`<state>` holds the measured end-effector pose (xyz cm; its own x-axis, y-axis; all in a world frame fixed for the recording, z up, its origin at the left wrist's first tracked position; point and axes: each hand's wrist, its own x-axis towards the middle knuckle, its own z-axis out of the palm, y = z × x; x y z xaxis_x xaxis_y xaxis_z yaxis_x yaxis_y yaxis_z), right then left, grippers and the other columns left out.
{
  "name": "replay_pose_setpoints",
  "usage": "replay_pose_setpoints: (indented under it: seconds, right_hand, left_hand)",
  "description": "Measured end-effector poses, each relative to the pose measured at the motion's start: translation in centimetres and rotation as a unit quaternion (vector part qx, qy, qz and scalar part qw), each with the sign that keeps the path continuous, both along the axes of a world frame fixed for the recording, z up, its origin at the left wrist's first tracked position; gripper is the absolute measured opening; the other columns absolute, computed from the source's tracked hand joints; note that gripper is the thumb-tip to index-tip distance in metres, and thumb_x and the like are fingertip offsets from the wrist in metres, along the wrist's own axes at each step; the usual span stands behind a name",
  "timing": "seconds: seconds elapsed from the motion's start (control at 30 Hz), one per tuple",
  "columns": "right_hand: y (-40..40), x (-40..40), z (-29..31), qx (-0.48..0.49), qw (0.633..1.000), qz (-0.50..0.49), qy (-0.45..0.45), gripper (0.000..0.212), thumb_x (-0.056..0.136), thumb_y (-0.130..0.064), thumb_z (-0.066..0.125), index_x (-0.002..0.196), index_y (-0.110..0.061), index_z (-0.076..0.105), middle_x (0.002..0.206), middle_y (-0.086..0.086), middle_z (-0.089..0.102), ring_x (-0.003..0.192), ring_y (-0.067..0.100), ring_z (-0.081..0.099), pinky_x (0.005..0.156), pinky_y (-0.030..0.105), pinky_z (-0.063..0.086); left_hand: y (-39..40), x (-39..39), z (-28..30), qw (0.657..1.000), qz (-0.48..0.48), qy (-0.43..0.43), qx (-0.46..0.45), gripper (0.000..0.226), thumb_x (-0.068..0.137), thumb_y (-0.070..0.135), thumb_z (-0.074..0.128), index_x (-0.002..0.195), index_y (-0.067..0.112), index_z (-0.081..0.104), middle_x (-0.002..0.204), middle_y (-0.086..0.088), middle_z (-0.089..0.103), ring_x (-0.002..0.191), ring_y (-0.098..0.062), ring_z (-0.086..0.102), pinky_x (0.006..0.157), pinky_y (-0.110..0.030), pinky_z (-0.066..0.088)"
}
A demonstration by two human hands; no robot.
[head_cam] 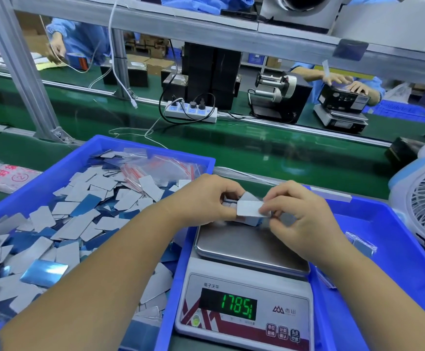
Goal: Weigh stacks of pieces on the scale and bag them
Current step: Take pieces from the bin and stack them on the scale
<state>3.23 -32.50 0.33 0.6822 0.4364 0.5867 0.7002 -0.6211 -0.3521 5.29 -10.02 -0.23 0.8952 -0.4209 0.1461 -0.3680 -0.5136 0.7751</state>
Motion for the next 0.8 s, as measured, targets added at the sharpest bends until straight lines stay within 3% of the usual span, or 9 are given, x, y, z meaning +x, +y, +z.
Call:
replay_pose_setpoints:
  seconds: [0.1,0.2,0.33,0.5,0.67,0.8]
  right_hand:
    - [-0.3,0.0,0.0,-0.052,0.997,0.017,0.059,0.038,0.07,0.006,0.074,0.096,-0.022,0.077,0.102,-0.009,0.058,0.078,0.004,0.057,0.072,0.02,0.048]
    - [-0.4,-0.1,0.0,-0.052,0.994,0.031,0.088,0.033,0.074,-0.008,0.081,0.102,-0.025,0.076,0.105,-0.012,0.057,0.084,0.002,0.057,0.075,0.016,0.048]
    - [0.6,-0.3,-0.2,0.023,0.993,0.003,0.117,0.019,0.078,-0.014,0.082,0.091,-0.026,0.075,0.095,-0.011,0.058,0.079,0.012,0.059,0.071,0.018,0.049]
    - [1.6,-0.2,-0.4,0.063,0.988,-0.056,0.128,0.044,0.067,-0.012,0.089,0.086,-0.04,0.06,0.083,-0.011,0.057,0.071,0.008,0.057,0.064,0.011,0.044]
    - [1.4,-0.4,-0.4,0.074,0.989,-0.053,0.116,0.037,0.065,-0.01,0.09,0.082,-0.035,0.068,0.078,-0.016,0.058,0.074,0.006,0.057,0.064,0.01,0.043]
    - [1.2,-0.3,0.0,0.073,0.991,-0.041,0.106,0.037,0.065,-0.009,0.09,0.081,-0.035,0.069,0.078,-0.017,0.06,0.075,0.005,0.059,0.064,0.006,0.042]
  left_hand:
    - [0.2,0.0,0.2,1.0,0.0,-0.001,0.009,0.025,0.075,0.027,0.085,0.096,0.034,0.075,0.062,0.029,0.062,0.05,0.003,0.047,0.048,-0.006,0.032]
    - [0.2,-0.1,0.5,0.999,0.001,-0.01,0.037,0.029,0.071,0.03,0.088,0.096,0.036,0.075,0.059,0.032,0.058,0.051,0.005,0.048,0.048,-0.006,0.032]
    - [0.2,-0.2,0.9,0.998,-0.005,-0.018,0.056,0.033,0.069,0.028,0.089,0.095,0.04,0.072,0.061,0.033,0.059,0.052,0.009,0.05,0.049,-0.005,0.033]
    - [0.6,-0.4,1.4,0.998,-0.032,-0.004,0.051,0.038,0.071,0.02,0.088,0.095,0.042,0.069,0.06,0.032,0.06,0.05,0.006,0.051,0.053,-0.004,0.036]
    - [0.7,-0.4,1.4,0.998,-0.039,0.016,0.04,0.03,0.078,0.021,0.082,0.102,0.036,0.072,0.07,0.029,0.065,0.054,0.003,0.055,0.057,-0.008,0.042]
    - [0.5,-0.4,1.2,0.999,-0.028,0.006,0.03,0.026,0.078,0.023,0.079,0.096,0.041,0.071,0.078,0.024,0.069,0.056,0.0,0.056,0.058,-0.01,0.045]
